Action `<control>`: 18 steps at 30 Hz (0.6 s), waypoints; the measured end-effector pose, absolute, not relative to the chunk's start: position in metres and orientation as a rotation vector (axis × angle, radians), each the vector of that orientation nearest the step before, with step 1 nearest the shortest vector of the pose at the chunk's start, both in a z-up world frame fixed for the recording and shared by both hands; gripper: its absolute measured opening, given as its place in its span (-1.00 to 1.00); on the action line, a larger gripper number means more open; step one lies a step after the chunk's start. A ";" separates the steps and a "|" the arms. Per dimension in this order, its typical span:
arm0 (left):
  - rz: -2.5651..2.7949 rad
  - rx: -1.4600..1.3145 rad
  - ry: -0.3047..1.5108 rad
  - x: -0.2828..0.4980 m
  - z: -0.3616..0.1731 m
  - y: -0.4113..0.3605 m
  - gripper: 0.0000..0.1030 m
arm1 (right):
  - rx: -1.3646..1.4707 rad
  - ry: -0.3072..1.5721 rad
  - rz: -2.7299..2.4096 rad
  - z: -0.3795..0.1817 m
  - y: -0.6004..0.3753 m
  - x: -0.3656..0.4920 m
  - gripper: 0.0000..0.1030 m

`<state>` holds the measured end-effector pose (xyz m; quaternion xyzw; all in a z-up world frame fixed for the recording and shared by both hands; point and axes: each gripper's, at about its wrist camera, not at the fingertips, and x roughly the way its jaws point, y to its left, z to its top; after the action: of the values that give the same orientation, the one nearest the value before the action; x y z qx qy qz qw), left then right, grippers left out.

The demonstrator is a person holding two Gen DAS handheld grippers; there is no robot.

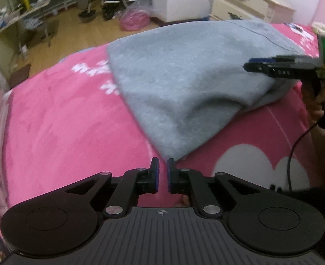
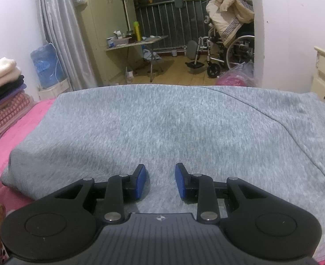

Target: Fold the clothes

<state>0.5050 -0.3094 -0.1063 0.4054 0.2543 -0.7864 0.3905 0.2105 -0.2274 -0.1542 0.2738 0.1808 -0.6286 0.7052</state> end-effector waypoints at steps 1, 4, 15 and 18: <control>-1.994 1.013 0.675 0.509 -0.105 -0.310 -0.70 | 0.608 0.401 -1.397 -0.154 -0.227 0.211 -0.39; -1.981 0.962 0.759 0.521 -0.101 -0.313 -0.10 | 0.610 0.399 -1.397 -0.154 -0.227 0.211 -0.39; -1.890 0.895 1.054 0.518 -0.124 -0.342 -0.75 | 0.608 0.409 -1.399 -0.153 -0.226 0.212 -0.39; -1.913 0.978 0.843 0.502 -0.116 -0.331 -0.77 | 0.606 0.408 -1.400 -0.153 -0.226 0.212 -0.39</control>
<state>0.5023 -0.3309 -0.1161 0.3874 0.3338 -0.7580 0.4048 0.2124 -0.2263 -0.1532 0.2727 0.1836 -0.6293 0.7042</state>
